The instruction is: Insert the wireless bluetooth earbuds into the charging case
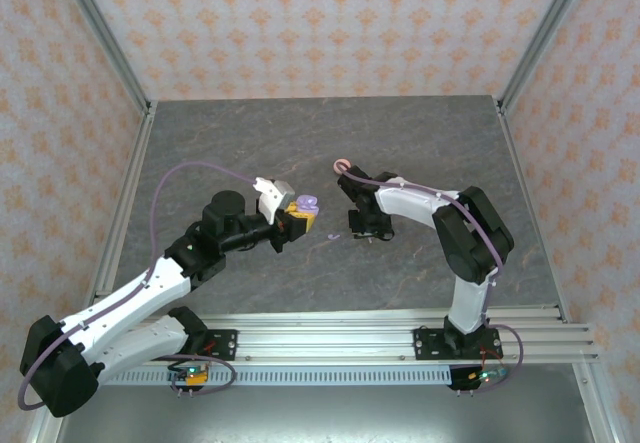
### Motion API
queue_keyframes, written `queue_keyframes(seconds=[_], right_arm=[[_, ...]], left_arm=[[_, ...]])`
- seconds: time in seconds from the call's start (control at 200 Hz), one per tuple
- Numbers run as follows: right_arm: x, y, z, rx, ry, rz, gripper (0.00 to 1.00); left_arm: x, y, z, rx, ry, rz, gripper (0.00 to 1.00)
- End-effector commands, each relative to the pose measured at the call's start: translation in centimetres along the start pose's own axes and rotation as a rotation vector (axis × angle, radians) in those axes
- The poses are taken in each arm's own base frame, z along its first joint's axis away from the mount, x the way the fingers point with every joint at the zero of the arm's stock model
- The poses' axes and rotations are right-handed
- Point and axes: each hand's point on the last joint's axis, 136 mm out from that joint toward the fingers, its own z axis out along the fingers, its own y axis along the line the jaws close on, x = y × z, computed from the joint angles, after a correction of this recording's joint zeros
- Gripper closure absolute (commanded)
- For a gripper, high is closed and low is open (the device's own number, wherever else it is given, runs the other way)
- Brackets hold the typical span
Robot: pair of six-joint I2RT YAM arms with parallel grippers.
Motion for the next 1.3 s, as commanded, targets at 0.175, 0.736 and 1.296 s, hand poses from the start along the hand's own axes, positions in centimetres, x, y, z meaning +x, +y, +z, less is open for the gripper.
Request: queue_keyframes(seconds=[0.175, 0.736, 1.296], right_arm=[[0.4, -1.7, 1.9, 0.087, 0.005, 0.006, 0.80], [-1.8, 0.8, -2.8, -0.170, -0.207, 0.041, 0.82], [-2.7, 4.2, -10.3, -0.478, -0.371, 0.025, 0.82]], left_arm=[[-1.1, -0.6, 0.1, 0.024, -0.026, 0.008, 0.95], [3.0, 2.1, 3.7, -0.042, 0.006, -0.086, 0.95], [7.3, 5.2, 7.4, -0.141, 0.068, -0.182, 0.95]])
